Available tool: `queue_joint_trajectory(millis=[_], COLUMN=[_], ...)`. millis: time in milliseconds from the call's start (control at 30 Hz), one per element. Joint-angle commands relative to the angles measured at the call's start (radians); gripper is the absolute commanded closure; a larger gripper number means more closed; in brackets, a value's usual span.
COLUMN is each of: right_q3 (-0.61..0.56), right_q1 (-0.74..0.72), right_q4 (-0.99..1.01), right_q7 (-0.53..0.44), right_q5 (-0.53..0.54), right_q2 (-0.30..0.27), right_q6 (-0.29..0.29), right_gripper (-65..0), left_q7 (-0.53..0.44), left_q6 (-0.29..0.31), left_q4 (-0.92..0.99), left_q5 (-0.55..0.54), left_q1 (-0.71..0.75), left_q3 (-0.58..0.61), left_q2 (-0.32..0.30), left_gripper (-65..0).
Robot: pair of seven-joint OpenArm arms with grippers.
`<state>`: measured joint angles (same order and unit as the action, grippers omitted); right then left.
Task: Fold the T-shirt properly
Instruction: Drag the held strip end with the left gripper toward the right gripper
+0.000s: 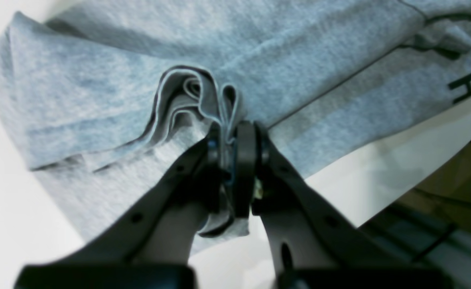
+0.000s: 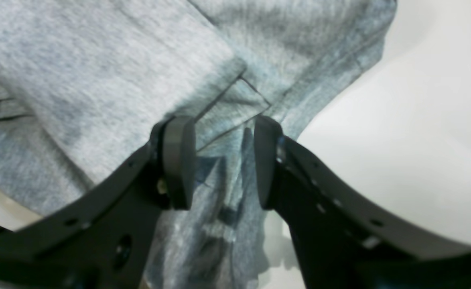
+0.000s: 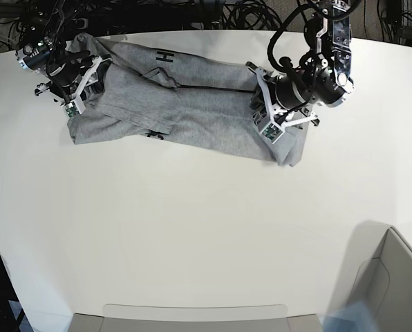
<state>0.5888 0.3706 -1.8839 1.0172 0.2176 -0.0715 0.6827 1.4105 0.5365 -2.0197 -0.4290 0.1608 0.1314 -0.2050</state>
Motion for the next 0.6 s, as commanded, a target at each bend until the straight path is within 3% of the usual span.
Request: queue_joint_trajectory(millis=[0,167,567], right_q3=[0.003,0.003,0.003], right_q1=[-0.005,-0.005,-0.005], right_q4=[-0.016,-0.016,-0.016], right_q7=[-0.016,-0.016,-0.016], right_q5=[0.013,0.013,0.013], right_q2=[-0.007,0.006,0.012], right_q6=[0.015,0.015,0.015], right_gripper=[-24.4,-24.4,-24.4], left_q7=[-0.014,-0.04,-0.05], left_q6=[-0.014,-0.071,-0.071], left_q4=[-0.016,-0.014,-0.014], left_q5=[-0.012,-0.012,-0.012], left_q1=[-0.011,-0.011,-0.011], left_q3=[0.018,0.046,0.049], left_q2=[-0.007,-0.006,0.052], left_gripper=[0.0,0.0,0.0])
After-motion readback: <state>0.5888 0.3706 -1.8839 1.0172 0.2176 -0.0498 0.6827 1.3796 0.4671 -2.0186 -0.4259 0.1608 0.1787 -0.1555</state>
